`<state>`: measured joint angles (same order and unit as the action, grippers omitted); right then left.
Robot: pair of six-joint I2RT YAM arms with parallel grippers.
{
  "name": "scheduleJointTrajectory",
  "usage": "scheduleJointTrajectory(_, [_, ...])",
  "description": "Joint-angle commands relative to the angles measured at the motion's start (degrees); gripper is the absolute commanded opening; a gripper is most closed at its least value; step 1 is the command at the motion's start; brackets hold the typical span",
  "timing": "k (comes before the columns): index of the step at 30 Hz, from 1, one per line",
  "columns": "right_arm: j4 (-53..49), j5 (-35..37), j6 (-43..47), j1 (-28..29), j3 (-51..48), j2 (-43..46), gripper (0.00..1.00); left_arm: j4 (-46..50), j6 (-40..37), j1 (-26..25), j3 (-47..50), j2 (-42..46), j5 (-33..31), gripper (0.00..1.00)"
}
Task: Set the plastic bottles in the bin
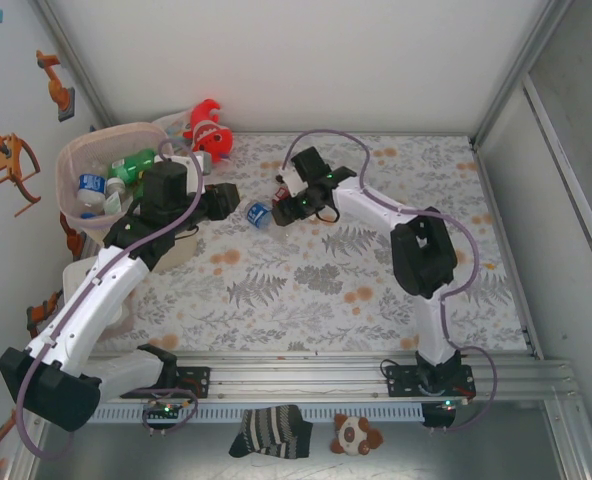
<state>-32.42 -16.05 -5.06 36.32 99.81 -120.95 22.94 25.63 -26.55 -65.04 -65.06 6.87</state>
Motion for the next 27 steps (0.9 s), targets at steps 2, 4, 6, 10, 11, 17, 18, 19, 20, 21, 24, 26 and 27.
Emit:
scheduleJointTrajectory(2, [-2.0, 1.3, 2.5, 2.0, 3.6, -3.5, 0.73, -0.5, -0.7, -0.2, 0.1, 2.2, -0.7, 0.41])
scheduleJointTrajectory(4, [-2.2, 2.8, 2.8, 2.4, 4.1, -4.7, 0.74, -0.2, -0.8, -0.2, 0.3, 2.9, -1.8, 0.41])
scheduleJointTrajectory(6, [-2.2, 3.8, 3.0, 2.6, 4.6, -5.9, 0.74, -0.1, -1.0, -0.2, 0.3, 3.3, -2.2, 0.41])
scheduleJointTrajectory(10, [-2.1, 4.3, 3.2, 2.8, 5.2, -7.9, 0.75, 0.0, -1.0, -0.2, 0.1, 3.4, -2.2, 0.41])
scheduleJointTrajectory(11, [-1.9, 4.0, 3.3, 2.8, 5.2, -8.4, 0.75, 0.0, -1.0, -0.2, -0.1, 3.2, -2.2, 0.41])
scheduleJointTrajectory(17, [-1.3, 3.6, 3.0, 2.8, 4.7, -9.9, 0.72, -0.2, -0.2, -0.2, -0.4, 2.7, -2.1, 0.45])
scheduleJointTrajectory(18, [-1.2, 3.6, 2.9, 2.9, 4.6, -9.9, 0.72, -0.2, -0.1, -0.1, -0.4, 2.7, -2.4, 0.47])
scheduleJointTrajectory(19, [-1.1, 3.4, 2.8, 2.8, 4.6, -9.9, 0.7, -0.1, -0.1, -0.2, -0.5, 2.7, -2.6, 0.48])
scheduleJointTrajectory(20, [-1.0, 3.2, 2.7, 2.9, 4.5, -9.9, 0.69, 0.3, -0.1, -0.1, -0.7, 2.7, -2.9, 0.49])
scheduleJointTrajectory(21, [-0.8, 3.0, 2.7, 2.9, 4.4, -9.7, 0.68, 0.8, -0.4, -0.1, -1.0, 2.7, -3.3, 0.51])
scheduleJointTrajectory(24, [0.1, 2.5, 2.3, 2.9, 3.3, -8.5, 0.62, 2.1, -0.9, -0.1, -1.8, 2.9, -4.2, 0.56])
scheduleJointTrajectory(26, [1.1, 2.3, 1.8, 2.9, 2.1, -7.1, 0.59, 2.9, -1.1, 0.1, -2.2, 2.9, -5.0, 0.59])
scheduleJointTrajectory(27, [1.5, 2.1, 1.5, 2.9, 1.3, -6.1, 0.58, 3.4, -1.1, 0.2, -2.5, 2.8, -5.4, 0.6])
